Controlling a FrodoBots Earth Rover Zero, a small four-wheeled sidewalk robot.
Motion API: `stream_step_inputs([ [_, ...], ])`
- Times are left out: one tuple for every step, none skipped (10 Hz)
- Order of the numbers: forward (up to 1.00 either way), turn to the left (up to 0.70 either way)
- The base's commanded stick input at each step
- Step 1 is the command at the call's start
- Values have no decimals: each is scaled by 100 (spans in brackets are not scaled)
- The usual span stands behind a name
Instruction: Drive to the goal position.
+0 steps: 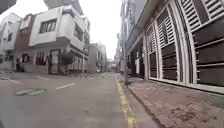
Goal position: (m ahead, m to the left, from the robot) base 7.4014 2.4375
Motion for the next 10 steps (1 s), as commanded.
stream_step_inputs([
  [47, -21],
  [47, -33],
  [47, -16],
  [47, 1],
  [47, 1],
  [47, 1],
  [47, 1],
  [47, 1],
  [47, 1],
  [47, 1],
])
